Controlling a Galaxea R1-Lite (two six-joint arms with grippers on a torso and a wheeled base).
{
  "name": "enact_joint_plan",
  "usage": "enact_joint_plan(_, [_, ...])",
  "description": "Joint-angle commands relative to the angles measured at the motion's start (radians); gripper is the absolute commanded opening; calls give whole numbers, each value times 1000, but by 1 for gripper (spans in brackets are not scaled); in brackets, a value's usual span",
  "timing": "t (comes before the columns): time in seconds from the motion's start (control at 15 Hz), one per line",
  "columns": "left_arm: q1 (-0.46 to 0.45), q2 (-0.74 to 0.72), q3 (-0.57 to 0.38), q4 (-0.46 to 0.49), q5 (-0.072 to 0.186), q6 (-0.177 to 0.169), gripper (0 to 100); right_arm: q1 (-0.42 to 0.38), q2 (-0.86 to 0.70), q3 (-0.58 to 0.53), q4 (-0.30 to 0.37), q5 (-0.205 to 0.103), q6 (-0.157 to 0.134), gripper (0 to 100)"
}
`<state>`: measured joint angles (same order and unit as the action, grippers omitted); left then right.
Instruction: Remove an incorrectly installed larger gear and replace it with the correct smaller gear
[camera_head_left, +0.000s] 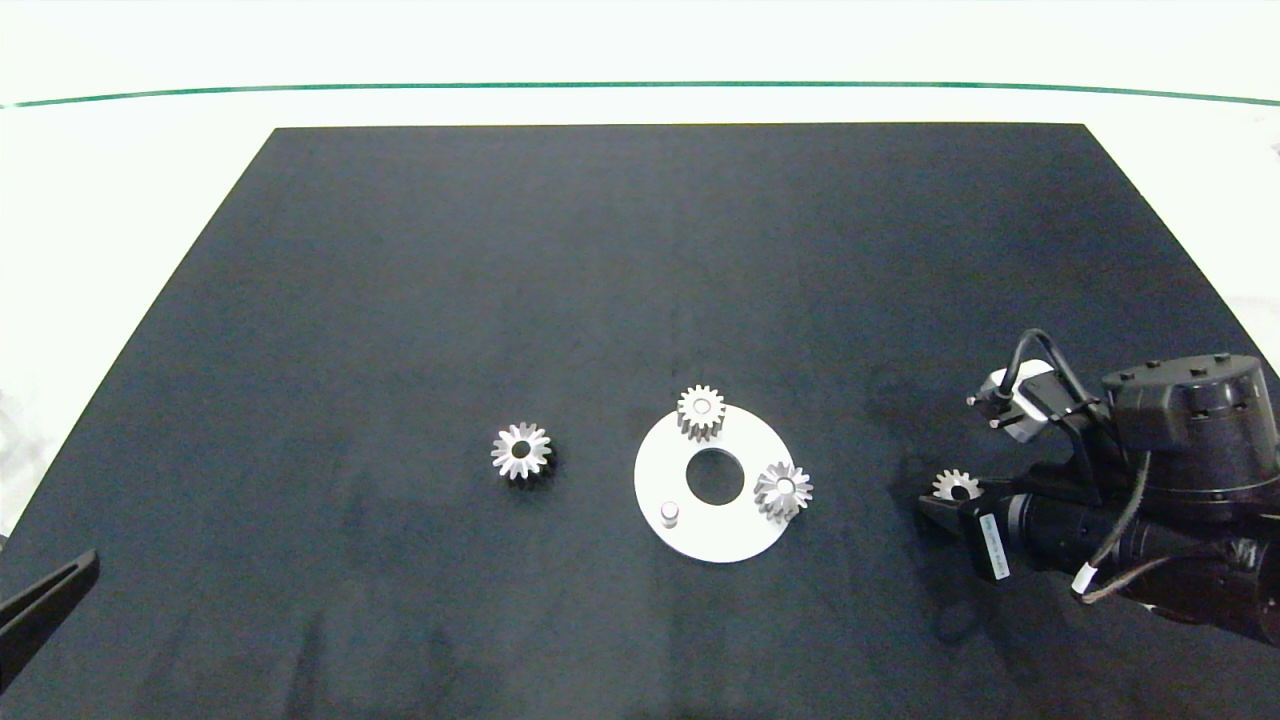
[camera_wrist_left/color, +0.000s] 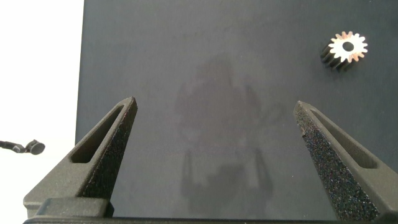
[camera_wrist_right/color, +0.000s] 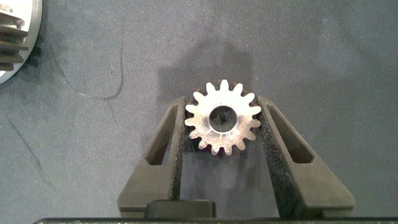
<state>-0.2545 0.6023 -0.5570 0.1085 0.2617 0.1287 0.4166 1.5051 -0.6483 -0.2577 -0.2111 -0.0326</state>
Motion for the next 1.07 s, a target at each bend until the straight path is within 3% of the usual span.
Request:
enact_joint_plan(0.07, [0,-3,12,-1,2,2,100,1,14,27,-43,-4,-1,37])
enact_joint_plan(1.07, [0,-6,34,-1,2,3,100,1,6,27,-40,-16,-1,7])
